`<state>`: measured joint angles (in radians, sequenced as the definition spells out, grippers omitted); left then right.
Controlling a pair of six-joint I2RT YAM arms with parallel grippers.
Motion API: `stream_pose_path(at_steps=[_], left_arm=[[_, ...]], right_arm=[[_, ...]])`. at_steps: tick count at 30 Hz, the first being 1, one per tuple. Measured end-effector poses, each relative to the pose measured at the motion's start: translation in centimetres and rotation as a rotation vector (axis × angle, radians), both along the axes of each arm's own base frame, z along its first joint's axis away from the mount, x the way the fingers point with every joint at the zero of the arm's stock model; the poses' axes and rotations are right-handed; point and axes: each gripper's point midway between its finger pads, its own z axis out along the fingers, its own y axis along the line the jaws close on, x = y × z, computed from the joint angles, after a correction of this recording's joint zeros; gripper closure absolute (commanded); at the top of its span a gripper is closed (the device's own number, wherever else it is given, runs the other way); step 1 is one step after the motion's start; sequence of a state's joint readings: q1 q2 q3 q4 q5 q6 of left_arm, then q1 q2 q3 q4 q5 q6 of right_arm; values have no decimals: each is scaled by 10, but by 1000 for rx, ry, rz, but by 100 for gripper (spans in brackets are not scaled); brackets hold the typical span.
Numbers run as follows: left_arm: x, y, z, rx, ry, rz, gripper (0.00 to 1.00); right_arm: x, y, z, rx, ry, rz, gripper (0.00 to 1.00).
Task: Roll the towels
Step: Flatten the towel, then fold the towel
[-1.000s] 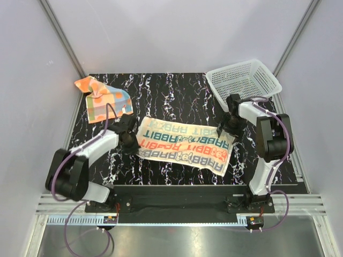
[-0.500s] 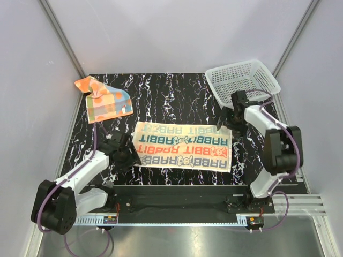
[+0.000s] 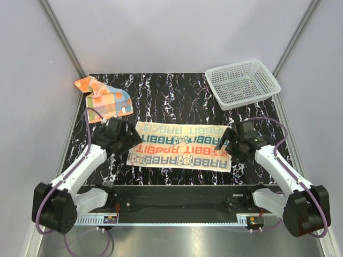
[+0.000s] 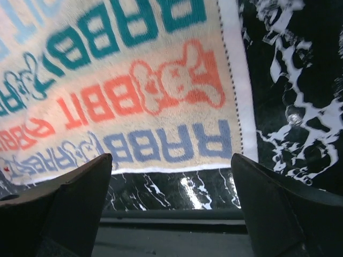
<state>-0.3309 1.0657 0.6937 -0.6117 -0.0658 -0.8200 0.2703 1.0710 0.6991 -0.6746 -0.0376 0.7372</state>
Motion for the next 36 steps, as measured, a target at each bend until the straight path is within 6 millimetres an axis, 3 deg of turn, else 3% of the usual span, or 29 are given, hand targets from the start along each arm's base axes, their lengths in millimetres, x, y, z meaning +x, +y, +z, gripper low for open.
stream_pose_path(at_steps=[2,5,11,15,20,26,36], left_arm=[[23,-5,9,0,-34,-1,8],[55,-17,10,-14,-71,-19,10],[82,-39,-25,-59,-34,-62,10],[88,-43,-47,-57,21,-67,10],[93,-28,-52,-55,39,-13,9],[88,8,-56,-57,38,98,9],[73,22,-54,-53,16,111,2]], right_arm=[[-10,8,-12,45,47,19,7],[-3,25,-8,129,29,61,9],[19,58,-2,248,-25,150,11],[27,63,-22,251,16,156,13],[19,54,-51,191,120,127,8],[17,42,-53,126,144,100,4],[11,25,-56,43,186,110,0]])
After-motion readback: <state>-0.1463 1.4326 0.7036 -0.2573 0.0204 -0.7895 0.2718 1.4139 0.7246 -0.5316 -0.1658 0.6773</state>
